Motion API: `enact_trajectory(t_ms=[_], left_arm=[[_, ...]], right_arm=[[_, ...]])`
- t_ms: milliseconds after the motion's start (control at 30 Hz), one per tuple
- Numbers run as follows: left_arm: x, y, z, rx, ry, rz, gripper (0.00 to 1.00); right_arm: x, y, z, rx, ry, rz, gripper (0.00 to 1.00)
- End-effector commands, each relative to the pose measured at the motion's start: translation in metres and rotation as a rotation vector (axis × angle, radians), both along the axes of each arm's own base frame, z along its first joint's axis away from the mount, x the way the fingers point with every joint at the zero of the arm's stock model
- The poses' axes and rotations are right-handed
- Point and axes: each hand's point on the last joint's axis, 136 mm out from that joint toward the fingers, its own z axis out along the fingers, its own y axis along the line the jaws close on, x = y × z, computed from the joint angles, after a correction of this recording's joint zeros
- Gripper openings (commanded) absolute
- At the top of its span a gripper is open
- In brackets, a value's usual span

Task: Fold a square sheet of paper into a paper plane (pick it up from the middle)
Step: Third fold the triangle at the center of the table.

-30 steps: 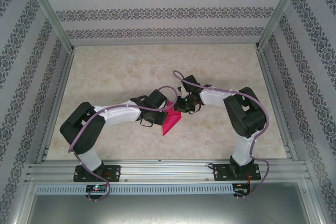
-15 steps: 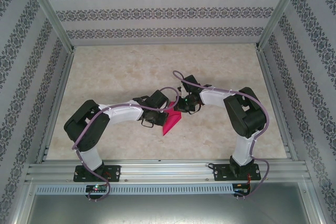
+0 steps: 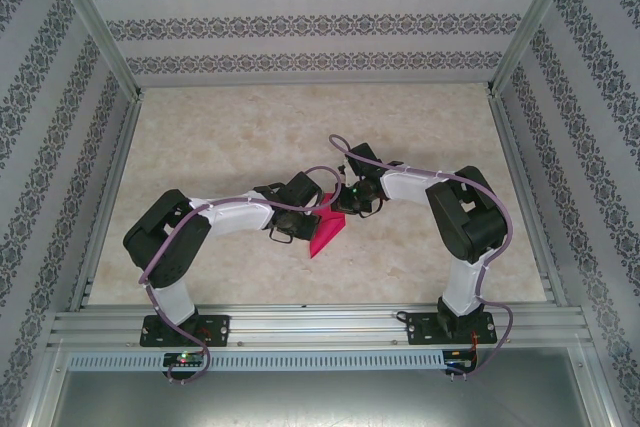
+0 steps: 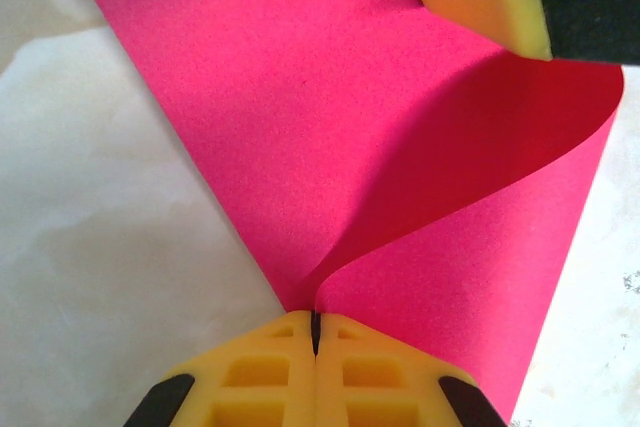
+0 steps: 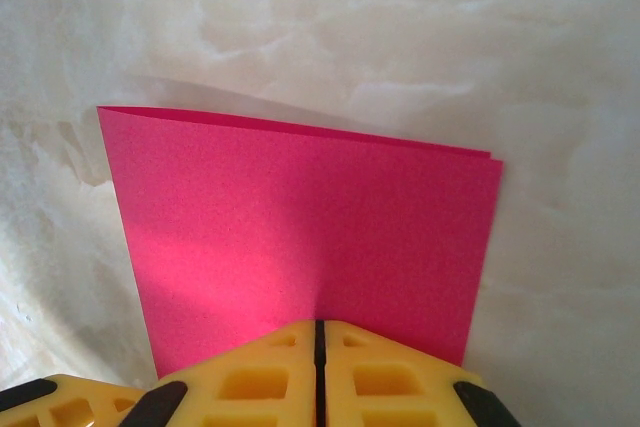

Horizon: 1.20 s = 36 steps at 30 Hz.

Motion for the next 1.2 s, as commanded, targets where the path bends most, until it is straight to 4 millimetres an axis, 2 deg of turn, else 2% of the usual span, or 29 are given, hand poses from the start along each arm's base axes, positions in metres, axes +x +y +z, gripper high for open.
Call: enact_trajectory(t_ms=[0, 133, 233, 367, 467, 533, 700, 833, 1033, 1167], left_arm=[[0.004, 0.002, -0.003, -0.002, 0.013, 0.016, 0.00], [0.003, 0.002, -0.005, 0.006, 0.018, 0.008, 0.00], [0.001, 0.002, -0.007, 0.006, 0.026, 0.005, 0.00], [0.000, 0.000, -0.009, -0.003, 0.036, -0.003, 0.00], [0.000, -0.001, -0.010, -0.003, 0.037, -0.004, 0.00], [0.000, -0.001, -0.010, -0.005, 0.038, -0.004, 0.00], [0.000, -0.001, -0.011, -0.001, 0.040, 0.000, 0.00], [0.000, 0.000, -0.011, -0.005, 0.040, 0.004, 0.00], [-0.003, 0.001, -0.010, -0.008, 0.040, 0.002, 0.00], [-0.002, 0.001, -0.010, -0.006, 0.042, 0.002, 0.00]], right_arm=[[-0.011, -0.009, -0.017, -0.069, 0.044, -0.009, 0.10], [-0.008, -0.009, -0.010, -0.058, 0.028, -0.017, 0.12], [0.000, -0.007, 0.013, -0.015, -0.023, -0.036, 0.14], [0.012, -0.011, 0.056, 0.045, -0.117, -0.070, 0.19], [0.013, -0.021, 0.081, 0.060, -0.184, -0.109, 0.23], [0.008, -0.028, 0.090, 0.072, -0.214, -0.141, 0.24], [-0.012, -0.044, 0.096, 0.125, -0.259, -0.238, 0.19], [-0.027, -0.045, 0.099, 0.221, -0.300, -0.288, 0.17], [-0.049, -0.059, 0.097, 0.220, -0.325, -0.334, 0.13], [-0.059, -0.060, 0.097, 0.250, -0.324, -0.344, 0.09]])
